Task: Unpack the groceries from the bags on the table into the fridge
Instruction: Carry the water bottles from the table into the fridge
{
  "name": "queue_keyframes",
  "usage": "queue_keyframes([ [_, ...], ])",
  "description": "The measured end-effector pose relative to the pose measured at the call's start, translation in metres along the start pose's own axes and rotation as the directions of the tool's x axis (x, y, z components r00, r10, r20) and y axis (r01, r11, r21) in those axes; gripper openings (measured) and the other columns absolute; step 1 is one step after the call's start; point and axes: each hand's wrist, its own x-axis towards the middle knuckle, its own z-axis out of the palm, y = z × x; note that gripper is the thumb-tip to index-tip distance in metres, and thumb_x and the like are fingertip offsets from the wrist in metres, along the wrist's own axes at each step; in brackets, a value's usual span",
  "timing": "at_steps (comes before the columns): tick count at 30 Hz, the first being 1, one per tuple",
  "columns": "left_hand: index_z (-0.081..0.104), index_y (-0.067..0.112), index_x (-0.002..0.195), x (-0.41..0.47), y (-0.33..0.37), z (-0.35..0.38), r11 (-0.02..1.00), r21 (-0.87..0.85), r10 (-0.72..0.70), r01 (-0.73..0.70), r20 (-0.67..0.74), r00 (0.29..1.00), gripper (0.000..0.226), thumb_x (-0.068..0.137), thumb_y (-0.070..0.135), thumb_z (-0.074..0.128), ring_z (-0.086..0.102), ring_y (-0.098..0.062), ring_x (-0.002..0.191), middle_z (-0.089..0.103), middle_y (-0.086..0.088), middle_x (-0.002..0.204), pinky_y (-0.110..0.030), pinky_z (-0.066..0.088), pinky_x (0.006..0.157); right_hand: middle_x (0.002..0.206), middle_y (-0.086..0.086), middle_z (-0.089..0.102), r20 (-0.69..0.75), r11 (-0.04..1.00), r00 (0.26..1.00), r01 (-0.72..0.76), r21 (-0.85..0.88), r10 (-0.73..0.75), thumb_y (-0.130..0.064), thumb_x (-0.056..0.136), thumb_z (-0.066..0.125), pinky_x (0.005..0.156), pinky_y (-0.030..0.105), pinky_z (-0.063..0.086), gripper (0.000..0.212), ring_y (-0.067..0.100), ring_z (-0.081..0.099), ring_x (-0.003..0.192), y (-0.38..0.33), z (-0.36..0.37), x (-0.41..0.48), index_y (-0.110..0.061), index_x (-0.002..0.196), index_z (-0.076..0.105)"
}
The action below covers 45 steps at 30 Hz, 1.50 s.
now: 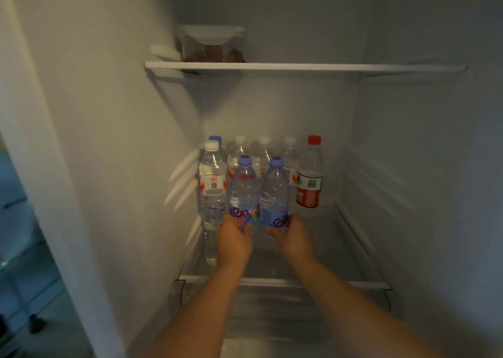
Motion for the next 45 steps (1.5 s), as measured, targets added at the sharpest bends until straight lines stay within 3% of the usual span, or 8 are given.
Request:
queue_keyframes([
  [16,0.064,0.004,0.092,0.022,-0.001,0.006,0.999,-0.004,-0.037,0.037,0.038,0.999,0.010,0.088,0.010,0.071,0.064,-0.026,0.083,0.070,-0.013,0.088,-0.027,0.041,0.068,0.119,0.007,0.068,0.088,0.999,0.996,-0.009,-0.040,0.013,-0.025,0.084,0.078,0.087,0.033,0.051,0.050,0.023,0.065,0.106,-0.013,0.002,0.014,-0.012,0.128,0.058],
  [21,0.059,0.013,0.075,-0.005,-0.001,-0.015,0.997,-0.081,0.028,-0.009,0.234,0.972,0.019,0.090,0.013,0.070,0.059,-0.018,0.072,0.061,-0.002,0.071,-0.021,0.041,0.059,0.126,-0.003,0.054,0.099,0.978,0.988,0.102,0.181,-0.121,-0.004,0.088,0.071,0.080,0.000,0.037,0.058,0.005,0.049,0.108,-0.016,-0.018,-0.023,-0.016,0.139,0.045],
  [24,0.062,0.013,0.091,-0.030,-0.016,-0.030,0.947,0.090,0.293,-0.307,0.139,0.946,0.009,0.088,0.015,0.070,0.058,-0.025,0.090,0.063,-0.008,0.094,-0.034,0.047,0.078,0.120,-0.003,0.058,0.080,0.974,0.971,0.223,0.046,-0.226,-0.001,0.089,0.067,0.080,-0.006,0.032,0.052,0.006,0.052,0.110,-0.010,-0.025,-0.052,-0.012,0.137,0.050],
  [28,0.065,0.016,0.109,-0.063,-0.034,-0.047,0.750,0.393,0.537,-0.532,0.107,0.837,0.033,0.087,0.036,0.052,0.054,-0.031,0.115,0.062,-0.007,0.120,-0.044,0.048,0.094,0.132,0.007,0.063,-0.014,0.839,0.922,0.346,-0.419,-0.388,-0.021,0.085,0.070,0.097,0.038,0.050,0.052,0.029,0.059,0.119,0.013,-0.025,-0.083,-0.013,0.135,0.057],
  [31,0.065,0.018,0.125,-0.086,-0.049,-0.054,0.645,0.532,0.580,-0.549,0.128,0.805,0.045,0.095,0.044,0.042,0.046,-0.032,0.135,0.057,-0.007,0.141,-0.045,0.036,0.111,0.131,0.003,0.065,-0.112,0.673,0.868,0.288,-0.682,-0.485,-0.040,0.090,0.051,0.094,0.044,0.047,0.043,0.029,0.060,0.119,0.028,-0.018,-0.118,-0.019,0.124,0.067],
  [37,0.029,0.024,0.156,-0.126,-0.076,-0.067,0.622,0.596,0.450,-0.507,0.258,0.855,0.066,0.098,0.054,0.027,0.011,-0.029,0.154,0.015,-0.005,0.167,-0.048,0.002,0.122,0.165,0.002,0.020,-0.021,0.628,0.907,0.275,-0.728,-0.421,-0.052,0.098,0.037,0.119,0.049,0.001,0.063,0.030,0.017,0.151,0.062,-0.015,-0.167,-0.026,0.155,0.029],
  [41,-0.016,0.033,0.157,-0.161,-0.088,-0.085,0.645,0.594,0.273,-0.481,0.409,0.871,0.079,0.100,0.058,0.032,-0.021,-0.024,0.152,-0.028,0.003,0.163,-0.050,0.000,0.125,0.166,-0.004,-0.013,0.064,0.662,0.958,0.241,-0.710,-0.280,-0.059,0.097,0.030,0.120,0.055,0.000,0.076,0.025,-0.007,0.153,0.070,-0.022,-0.198,-0.028,0.159,-0.001],
  [45,-0.003,0.035,0.159,-0.197,-0.074,-0.106,0.667,0.662,-0.016,-0.341,0.470,0.882,0.074,0.099,0.063,0.031,-0.016,-0.022,0.153,-0.023,0.005,0.165,-0.051,-0.003,0.124,0.163,-0.013,-0.021,0.184,0.709,0.980,0.185,-0.680,-0.080,-0.061,0.100,0.024,0.121,0.059,-0.002,0.071,0.020,-0.015,0.153,0.058,-0.039,-0.227,-0.036,0.157,-0.010],
])
